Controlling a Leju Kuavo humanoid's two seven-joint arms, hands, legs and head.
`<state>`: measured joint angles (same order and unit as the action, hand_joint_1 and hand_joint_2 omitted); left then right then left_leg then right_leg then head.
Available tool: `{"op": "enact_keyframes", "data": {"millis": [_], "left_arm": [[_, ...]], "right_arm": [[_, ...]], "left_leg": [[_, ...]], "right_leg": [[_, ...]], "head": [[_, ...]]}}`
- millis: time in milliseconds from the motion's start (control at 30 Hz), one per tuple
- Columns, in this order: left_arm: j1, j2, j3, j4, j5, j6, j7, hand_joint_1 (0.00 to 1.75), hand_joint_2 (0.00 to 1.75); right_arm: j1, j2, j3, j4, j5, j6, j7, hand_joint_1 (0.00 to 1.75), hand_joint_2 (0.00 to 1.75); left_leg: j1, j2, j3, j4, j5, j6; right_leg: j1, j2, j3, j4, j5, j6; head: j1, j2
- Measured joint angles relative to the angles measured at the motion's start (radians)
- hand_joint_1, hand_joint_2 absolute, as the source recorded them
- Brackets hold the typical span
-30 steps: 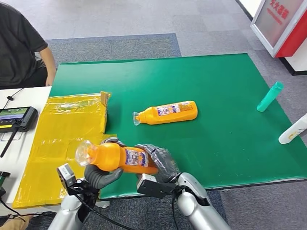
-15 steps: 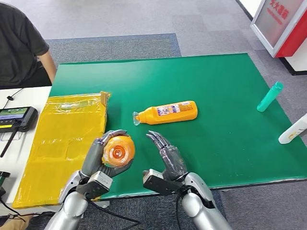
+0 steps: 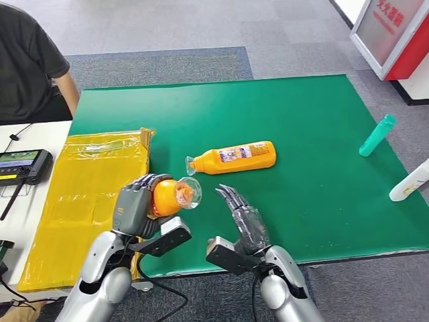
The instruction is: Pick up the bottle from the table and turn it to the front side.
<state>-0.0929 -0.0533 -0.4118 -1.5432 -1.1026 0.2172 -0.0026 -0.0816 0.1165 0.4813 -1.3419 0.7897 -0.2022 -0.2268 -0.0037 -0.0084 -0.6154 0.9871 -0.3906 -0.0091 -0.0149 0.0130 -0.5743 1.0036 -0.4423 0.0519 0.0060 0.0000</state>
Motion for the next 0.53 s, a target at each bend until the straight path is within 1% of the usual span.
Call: {"op": "enact_keyframes", "data": {"millis": [100, 167, 300, 533], "left_arm": [[-0.012, 0.003, 0.001, 0.011, -0.105, 0.012, 0.083, 1.75, 1.75], [-0.022, 0.006, 0.003, 0.02, -0.166, 0.017, 0.122, 1.75, 1.75], [-0.046, 0.019, 0.01, 0.042, -0.23, 0.011, 0.146, 1.75, 1.75], [-0.093, 0.057, 0.021, 0.094, -0.287, -0.027, 0.156, 1.75, 1.75]], "right_arm": [[0.006, 0.003, -0.009, -0.01, 0.012, 0.01, 0.009, 0.0, 1.75], [0.011, 0.005, -0.015, -0.016, 0.018, 0.015, 0.013, 0.0, 1.75], [0.014, 0.006, -0.02, -0.022, 0.021, 0.019, 0.015, 0.0, 1.75], [0.014, 0.006, -0.026, -0.022, 0.022, 0.026, 0.016, 0.0, 1.75]], "left_leg": [[0.0, 0.0, 0.0, 0.0, 0.0, 0.0], [0.0, 0.0, 0.0, 0.0, 0.0, 0.0], [0.0, 0.0, 0.0, 0.0, 0.0, 0.0], [0.0, 0.0, 0.0, 0.0, 0.0, 0.0]], "right_leg": [[0.0, 0.0, 0.0, 0.0, 0.0, 0.0], [0.0, 0.0, 0.0, 0.0, 0.0, 0.0], [0.0, 0.0, 0.0, 0.0, 0.0, 0.0], [0.0, 0.0, 0.0, 0.0, 0.0, 0.0]], "head": [[0.0, 0.0], [0.0, 0.0], [0.0, 0.0], [0.0, 0.0]]}}
